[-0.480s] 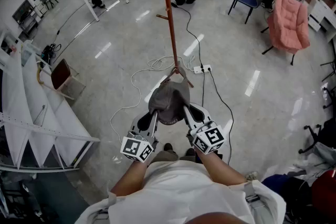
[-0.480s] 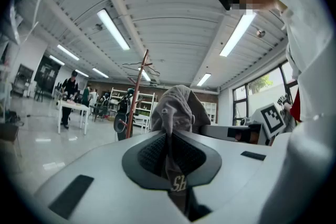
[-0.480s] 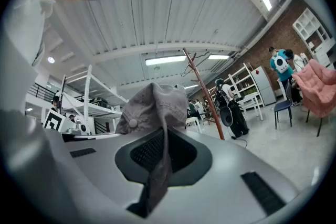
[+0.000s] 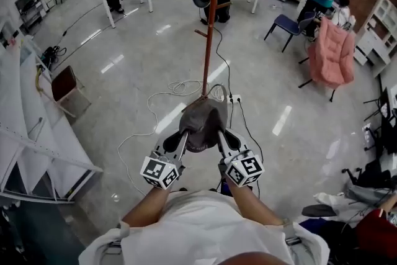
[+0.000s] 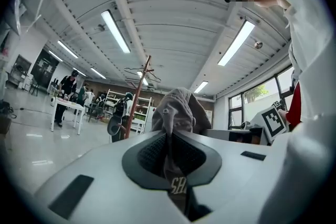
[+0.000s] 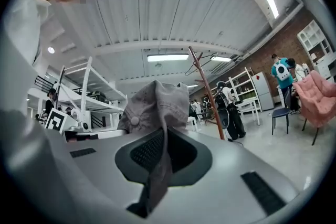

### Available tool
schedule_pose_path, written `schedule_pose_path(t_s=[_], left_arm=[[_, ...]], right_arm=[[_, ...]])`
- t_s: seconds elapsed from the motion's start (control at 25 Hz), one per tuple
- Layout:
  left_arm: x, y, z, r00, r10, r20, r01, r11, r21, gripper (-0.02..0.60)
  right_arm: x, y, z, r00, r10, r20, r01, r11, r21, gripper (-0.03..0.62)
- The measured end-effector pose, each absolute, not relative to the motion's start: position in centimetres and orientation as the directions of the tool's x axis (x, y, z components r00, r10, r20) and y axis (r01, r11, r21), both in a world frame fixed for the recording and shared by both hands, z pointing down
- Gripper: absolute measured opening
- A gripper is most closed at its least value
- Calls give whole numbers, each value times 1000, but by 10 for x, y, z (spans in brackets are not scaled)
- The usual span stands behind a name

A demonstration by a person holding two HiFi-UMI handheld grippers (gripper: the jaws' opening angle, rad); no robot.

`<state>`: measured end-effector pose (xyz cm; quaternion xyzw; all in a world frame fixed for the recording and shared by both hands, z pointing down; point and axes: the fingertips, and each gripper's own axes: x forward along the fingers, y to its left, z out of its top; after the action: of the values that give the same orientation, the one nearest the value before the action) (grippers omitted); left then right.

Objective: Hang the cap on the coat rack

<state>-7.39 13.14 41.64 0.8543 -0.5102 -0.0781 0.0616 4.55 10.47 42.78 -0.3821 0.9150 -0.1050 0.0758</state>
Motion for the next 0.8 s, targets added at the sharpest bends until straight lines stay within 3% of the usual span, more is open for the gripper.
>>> schedule_pose_path(t_s=[0.8], left_arm=[[-137, 147, 417, 534, -840, -95, -795, -538, 280, 32]], right_arm=[[-15, 143, 436, -687, -726, 17, -706, 662, -253, 30]])
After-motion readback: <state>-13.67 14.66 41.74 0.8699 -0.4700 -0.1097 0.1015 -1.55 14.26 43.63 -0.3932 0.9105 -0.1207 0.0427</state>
